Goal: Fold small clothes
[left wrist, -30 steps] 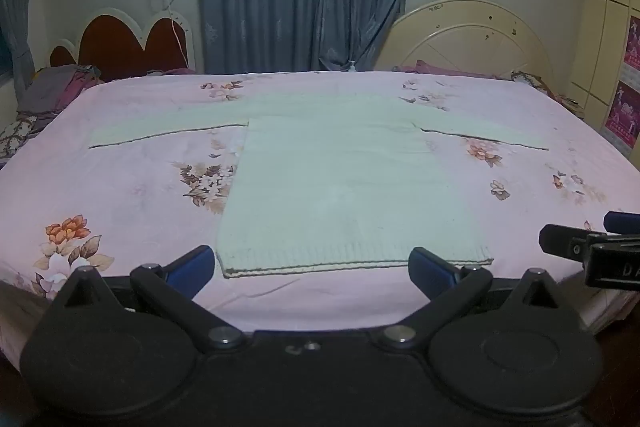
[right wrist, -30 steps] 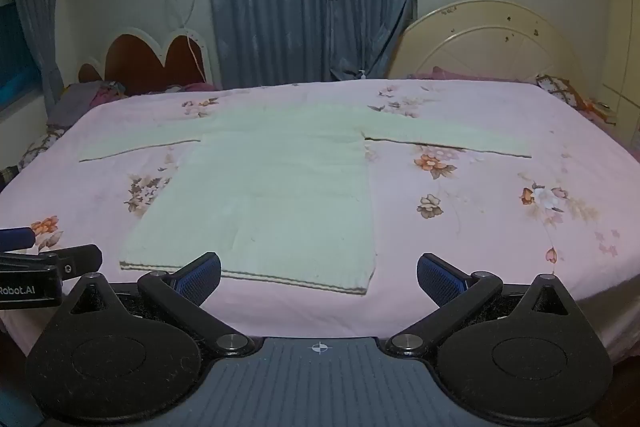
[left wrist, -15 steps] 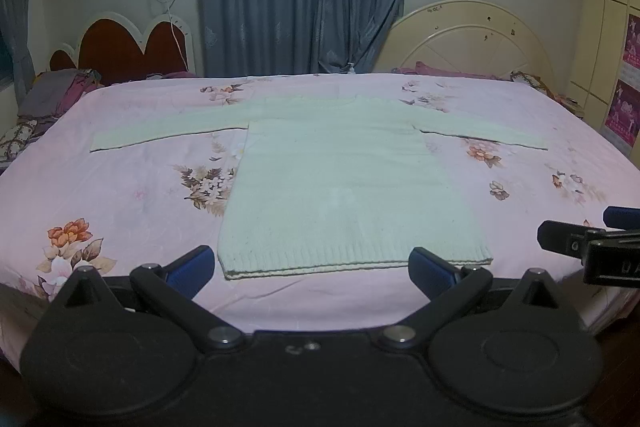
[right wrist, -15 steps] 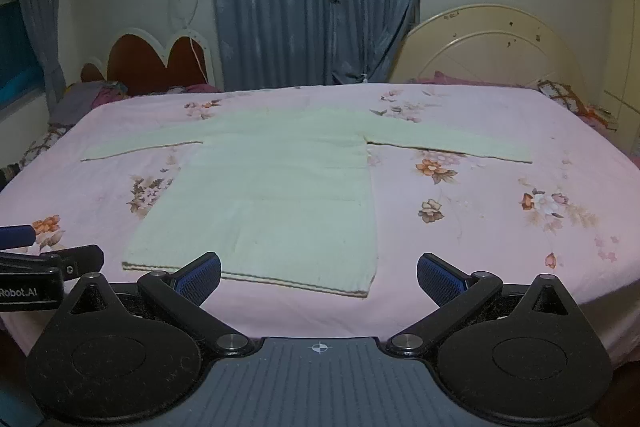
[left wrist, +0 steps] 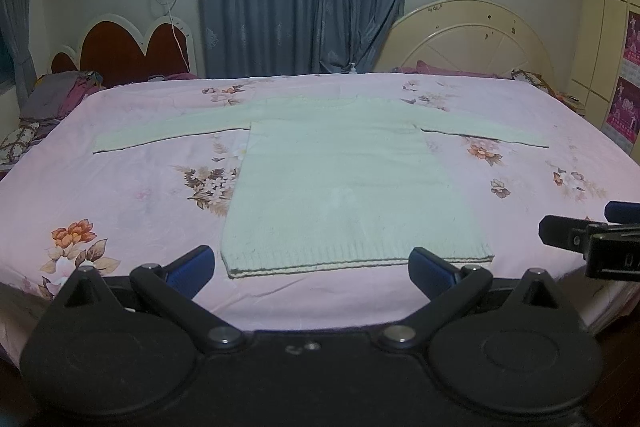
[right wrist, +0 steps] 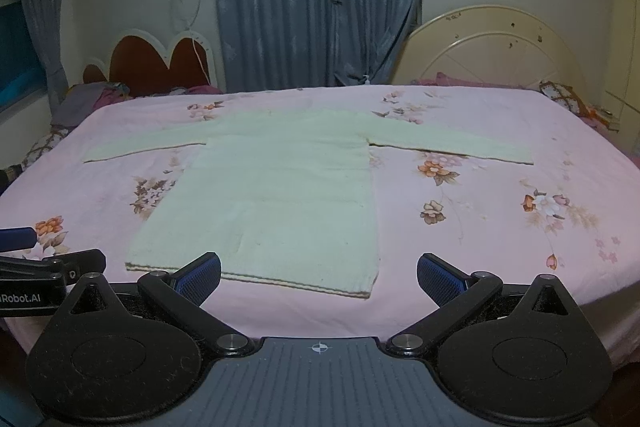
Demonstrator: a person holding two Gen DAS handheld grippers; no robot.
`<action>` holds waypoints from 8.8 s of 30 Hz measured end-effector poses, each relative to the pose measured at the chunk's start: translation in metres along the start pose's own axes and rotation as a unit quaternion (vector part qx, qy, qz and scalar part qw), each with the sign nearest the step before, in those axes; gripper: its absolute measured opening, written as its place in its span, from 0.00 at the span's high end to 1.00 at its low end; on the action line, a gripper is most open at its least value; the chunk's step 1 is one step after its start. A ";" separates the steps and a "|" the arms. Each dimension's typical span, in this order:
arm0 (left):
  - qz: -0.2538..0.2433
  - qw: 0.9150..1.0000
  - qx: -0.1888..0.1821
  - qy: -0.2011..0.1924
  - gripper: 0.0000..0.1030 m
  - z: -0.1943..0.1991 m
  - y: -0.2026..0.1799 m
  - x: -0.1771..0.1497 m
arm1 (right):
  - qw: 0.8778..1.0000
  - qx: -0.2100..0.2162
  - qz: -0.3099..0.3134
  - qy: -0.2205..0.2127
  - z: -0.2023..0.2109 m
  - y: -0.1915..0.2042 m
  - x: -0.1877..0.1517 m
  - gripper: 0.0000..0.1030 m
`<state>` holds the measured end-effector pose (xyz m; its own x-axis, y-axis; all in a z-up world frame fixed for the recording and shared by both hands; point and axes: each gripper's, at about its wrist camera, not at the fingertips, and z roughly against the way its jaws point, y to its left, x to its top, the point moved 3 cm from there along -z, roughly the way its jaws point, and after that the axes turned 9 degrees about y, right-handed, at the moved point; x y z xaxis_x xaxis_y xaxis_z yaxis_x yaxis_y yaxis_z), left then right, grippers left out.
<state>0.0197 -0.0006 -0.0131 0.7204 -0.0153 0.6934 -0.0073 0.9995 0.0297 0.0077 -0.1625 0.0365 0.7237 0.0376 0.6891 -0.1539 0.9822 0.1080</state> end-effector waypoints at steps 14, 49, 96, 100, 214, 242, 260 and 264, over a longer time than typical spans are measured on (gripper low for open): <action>0.002 1.000 0.001 0.000 0.00 0.000 0.004 -0.001 | 1.000 0.000 -0.001 -0.002 0.001 -0.001 0.000 0.00; 0.010 1.000 0.010 0.000 0.00 -0.002 0.006 -0.002 | 1.000 0.002 0.004 0.000 -0.007 0.007 0.001 0.00; -0.047 0.998 -0.031 -0.008 0.00 -0.113 0.045 0.118 | 0.997 -0.056 -0.052 -0.018 -0.114 -0.004 0.108 0.00; -0.044 0.998 -0.036 -0.006 0.00 -0.125 0.053 0.128 | 0.996 -0.069 -0.053 -0.018 -0.125 0.000 0.122 0.00; 0.103 0.969 -0.168 0.146 0.96 -0.473 0.076 0.263 | 0.983 0.022 -0.148 0.106 -0.384 -0.126 0.191 0.76; 0.074 0.985 -0.111 0.110 0.77 -0.456 0.143 0.258 | 0.984 0.002 -0.154 0.088 -0.378 -0.143 0.205 0.80; 0.008 0.992 -0.102 0.081 0.73 -0.473 0.116 0.281 | 0.996 -0.014 -0.057 0.070 -0.415 -0.128 0.265 0.76; 0.012 0.991 -0.101 0.086 0.72 -0.493 0.115 0.287 | 0.994 -0.010 -0.014 0.108 -0.471 -0.123 0.285 0.81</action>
<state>0.5679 0.1230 -0.1656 0.8298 -0.0044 0.5581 0.1006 0.9848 -0.1417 0.5496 -0.1858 -0.1181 0.8555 0.0464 0.5157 -0.1200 0.9866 0.1102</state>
